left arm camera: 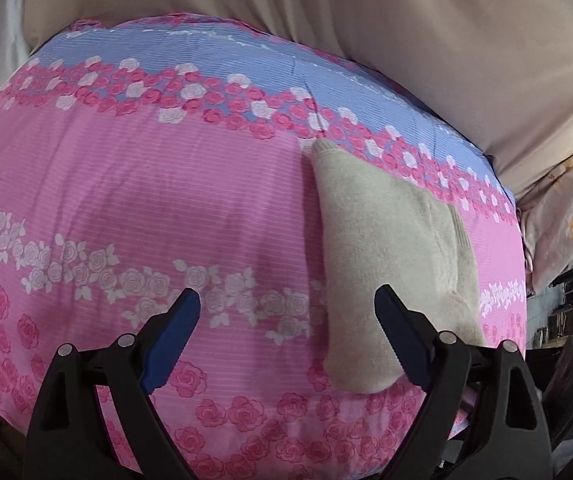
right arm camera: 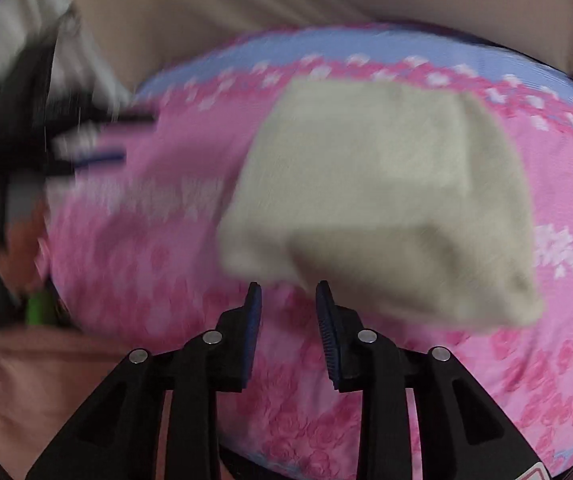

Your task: Fold small clothes

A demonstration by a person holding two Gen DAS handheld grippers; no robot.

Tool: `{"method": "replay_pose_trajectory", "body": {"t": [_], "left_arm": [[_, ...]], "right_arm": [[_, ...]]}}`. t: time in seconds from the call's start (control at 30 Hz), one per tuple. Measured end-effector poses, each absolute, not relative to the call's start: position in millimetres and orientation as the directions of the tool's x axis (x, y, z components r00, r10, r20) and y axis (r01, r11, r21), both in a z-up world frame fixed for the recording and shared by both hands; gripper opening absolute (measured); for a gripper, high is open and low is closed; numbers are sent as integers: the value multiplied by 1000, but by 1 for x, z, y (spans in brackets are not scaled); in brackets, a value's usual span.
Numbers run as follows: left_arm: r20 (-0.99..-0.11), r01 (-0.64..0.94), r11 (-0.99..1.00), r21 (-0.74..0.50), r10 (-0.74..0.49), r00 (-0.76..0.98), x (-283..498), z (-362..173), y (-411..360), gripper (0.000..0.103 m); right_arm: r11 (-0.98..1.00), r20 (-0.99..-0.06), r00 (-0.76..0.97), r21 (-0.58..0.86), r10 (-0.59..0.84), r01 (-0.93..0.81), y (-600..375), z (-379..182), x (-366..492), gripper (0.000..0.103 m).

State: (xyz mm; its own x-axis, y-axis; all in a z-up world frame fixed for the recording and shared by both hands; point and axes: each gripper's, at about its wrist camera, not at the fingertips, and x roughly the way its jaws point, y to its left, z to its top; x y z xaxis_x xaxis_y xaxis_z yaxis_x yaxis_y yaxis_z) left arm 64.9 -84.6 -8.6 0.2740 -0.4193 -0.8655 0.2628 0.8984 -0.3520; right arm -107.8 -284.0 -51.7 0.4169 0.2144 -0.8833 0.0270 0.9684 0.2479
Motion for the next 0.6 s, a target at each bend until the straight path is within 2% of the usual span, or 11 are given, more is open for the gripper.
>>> {"method": "replay_pose_trajectory", "body": {"t": [0.17, 0.3, 0.37, 0.43, 0.5, 0.57, 0.6], "left_arm": [[-870, 274, 895, -352, -421, 258, 69, -11, -86, 87], [-868, 317, 889, -332, -419, 265, 72, -6, -89, 87], [-866, 325, 889, -324, -416, 276, 75, -3, -87, 87], [-865, 319, 892, -321, -413, 284, 79, -1, -84, 87], [-873, 318, 896, -310, -401, 278, 83, -2, -84, 87], [-880, 323, 899, -294, -387, 275, 83, -2, -85, 87], [-879, 326, 898, -295, -389, 276, 83, -2, -85, 87]], "right_arm": [[948, -867, 422, 315, 266, 48, -267, -95, -80, 29], [953, -859, 430, 303, 278, -10, -240, -90, -55, 36], [943, -848, 420, 327, 324, -66, -220, -89, -43, 36], [919, -835, 384, 362, 394, -156, -198, -99, -32, 29], [939, -881, 325, 320, 343, -125, -190, -117, -28, 15], [926, -859, 360, 374, 364, -45, -214, -101, -42, 15], [930, -834, 436, 367, 337, -17, -234, -74, -56, 15]]}}
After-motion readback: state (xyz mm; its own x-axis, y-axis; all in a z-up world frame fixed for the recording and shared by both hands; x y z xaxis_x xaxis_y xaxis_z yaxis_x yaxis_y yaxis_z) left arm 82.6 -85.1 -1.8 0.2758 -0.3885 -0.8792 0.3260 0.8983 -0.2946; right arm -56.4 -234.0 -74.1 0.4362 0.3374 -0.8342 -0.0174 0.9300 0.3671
